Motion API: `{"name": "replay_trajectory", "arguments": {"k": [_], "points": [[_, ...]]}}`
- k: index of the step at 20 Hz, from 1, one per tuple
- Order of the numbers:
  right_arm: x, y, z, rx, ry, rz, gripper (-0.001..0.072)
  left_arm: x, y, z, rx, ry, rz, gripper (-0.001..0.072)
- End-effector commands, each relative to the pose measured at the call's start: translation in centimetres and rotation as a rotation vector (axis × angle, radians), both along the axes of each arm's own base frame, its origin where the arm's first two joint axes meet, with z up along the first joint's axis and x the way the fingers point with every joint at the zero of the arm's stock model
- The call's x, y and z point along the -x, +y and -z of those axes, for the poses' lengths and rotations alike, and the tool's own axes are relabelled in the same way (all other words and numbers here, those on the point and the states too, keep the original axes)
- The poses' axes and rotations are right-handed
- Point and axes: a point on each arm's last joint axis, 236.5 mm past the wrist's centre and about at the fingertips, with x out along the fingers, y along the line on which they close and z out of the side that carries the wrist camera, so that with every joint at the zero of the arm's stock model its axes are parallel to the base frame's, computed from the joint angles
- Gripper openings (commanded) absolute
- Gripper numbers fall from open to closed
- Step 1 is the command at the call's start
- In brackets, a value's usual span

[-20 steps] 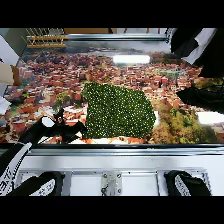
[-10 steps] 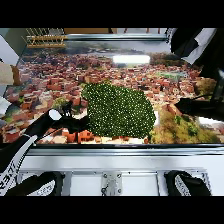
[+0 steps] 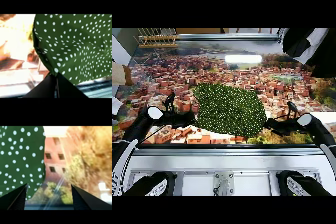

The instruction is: Fold the clothes and pants, and hang the long-sleeved shirts on hangers.

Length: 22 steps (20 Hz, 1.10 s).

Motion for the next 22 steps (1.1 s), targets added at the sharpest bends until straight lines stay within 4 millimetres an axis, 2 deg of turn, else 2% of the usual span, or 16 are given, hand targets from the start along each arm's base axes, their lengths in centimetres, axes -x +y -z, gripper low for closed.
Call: {"name": "replay_trajectory", "arguments": {"k": [1, 2, 3, 4, 6, 7, 8, 9, 10, 12, 13, 15, 17, 19, 20, 22], "points": [[-0.7, 3.3, 2.9, -0.038, 0.005, -0.011, 0.0571, -0.1, 0.2, -0.3, -0.006, -0.010, 0.001, 0.0002], [-0.8, 4.0, 3.0, -0.042, -0.004, -0.034, 0.0539, 0.0, 0.2, -0.3, -0.007, -0.009, 0.002, 0.0002], [-0.8, 4.3, 3.0, -0.035, -0.018, -0.060, 0.0338, 0.0, 0.2, -0.3, -0.006, -0.009, 0.002, 0.0003], [-1.0, 4.5, 2.8, -0.032, -0.031, -0.080, 0.0191, -0.1, 0.2, -0.3, -0.006, -0.009, 0.002, 0.0002], [-1.7, 4.3, 1.9, -0.021, -0.062, -0.094, 0.0005, -0.2, 0.2, -0.5, -0.005, -0.014, 0.003, 0.0002], [-2.4, 4.2, 0.7, -0.006, -0.095, -0.116, 0.0007, -0.5, 0.0, -1.2, -0.001, -0.022, 0.010, 0.0002], [-3.4, 3.9, -1.3, 0.021, -0.143, -0.157, 0.0006, -1.5, -0.2, -3.1, 0.006, -0.063, 0.021, 0.0002], [-4.5, 3.5, -4.1, 0.060, -0.204, -0.206, 0.0006, -3.0, -0.4, -6.5, 0.014, -0.150, 0.026, 0.0002], [-5.6, 3.0, -7.7, 0.109, -0.278, -0.253, 0.0006, -4.7, -0.5, -10.9, 0.024, -0.267, 0.025, 0.0002], [-7.1, 2.4, -17.9, 0.190, -0.475, -0.330, 0.0006, -6.6, -0.7, -22.9, 0.049, -0.560, 0.025, 0.0002], [-6.9, 2.6, -23.2, 0.205, -0.579, -0.350, 0.0006, -6.3, -0.7, -29.7, 0.063, -0.717, 0.024, 0.0002], [-4.8, 3.3, -33.9, 0.204, -0.804, -0.353, 0.0006, -2.8, -0.4, -41.7, 0.087, -0.998, 0.023, 0.0002], [-0.9, 4.2, -42.7, 0.157, -1.018, -0.328, 0.0006, 2.5, -0.3, -50.1, 0.114, -1.214, 0.037, 0.0002], [2.8, 4.6, -47.4, 0.098, -1.135, -0.283, 0.0006, 7.7, -0.2, -55.2, 0.146, -1.365, 0.048, 0.0002], [4.4, 4.7, -48.5, 0.071, -1.163, -0.260, 0.0006, 9.7, -0.2, -56.7, 0.166, -1.414, 0.052, 0.0002], [6.6, 4.6, -49.1, 0.029, -1.162, -0.223, 0.0006, 12.3, 0.0, -58.5, 0.212, -1.472, 0.042, 0.0002]]}}
